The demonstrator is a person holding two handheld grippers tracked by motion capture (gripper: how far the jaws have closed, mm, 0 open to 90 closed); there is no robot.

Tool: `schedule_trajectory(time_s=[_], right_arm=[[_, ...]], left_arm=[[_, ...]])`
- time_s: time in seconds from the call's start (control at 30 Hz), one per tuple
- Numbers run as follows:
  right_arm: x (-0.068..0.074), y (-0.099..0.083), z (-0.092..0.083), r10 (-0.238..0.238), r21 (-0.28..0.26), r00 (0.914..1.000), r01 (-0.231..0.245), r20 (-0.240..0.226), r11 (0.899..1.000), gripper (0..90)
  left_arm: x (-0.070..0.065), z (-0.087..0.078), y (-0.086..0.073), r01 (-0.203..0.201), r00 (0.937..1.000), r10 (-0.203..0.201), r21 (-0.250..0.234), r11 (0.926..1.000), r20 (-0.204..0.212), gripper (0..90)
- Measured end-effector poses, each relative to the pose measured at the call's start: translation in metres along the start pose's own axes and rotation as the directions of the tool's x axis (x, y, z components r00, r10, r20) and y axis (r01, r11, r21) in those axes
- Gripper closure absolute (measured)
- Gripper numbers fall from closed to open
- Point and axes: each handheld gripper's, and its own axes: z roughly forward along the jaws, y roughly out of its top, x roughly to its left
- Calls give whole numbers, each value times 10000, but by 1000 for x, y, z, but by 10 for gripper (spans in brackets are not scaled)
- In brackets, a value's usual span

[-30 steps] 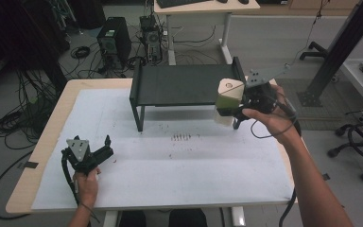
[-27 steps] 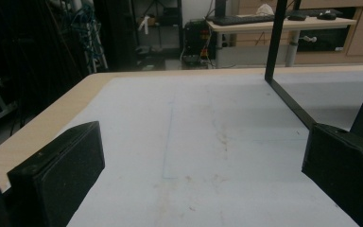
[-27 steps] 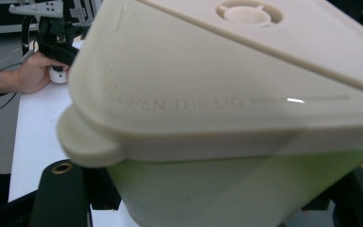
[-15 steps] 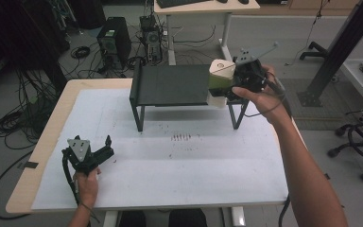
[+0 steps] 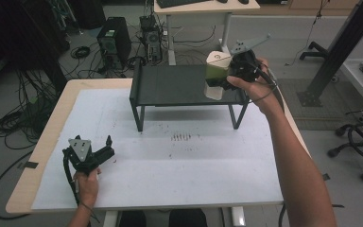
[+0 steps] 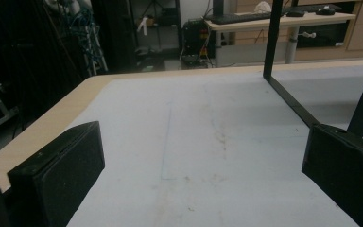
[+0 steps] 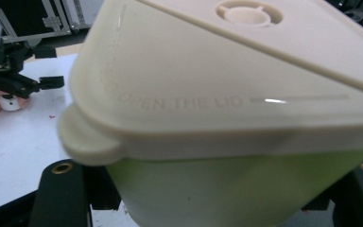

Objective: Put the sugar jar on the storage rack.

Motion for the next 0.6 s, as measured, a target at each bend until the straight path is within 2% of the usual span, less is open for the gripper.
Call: schedule_trajectory(time_s=[0.6], right_arm=[[-25,-9,20,694,71,9961,-699,553,9975,283]], left_arm=[[0,0,0,-60,10000,60,-8,10000,9,2]])
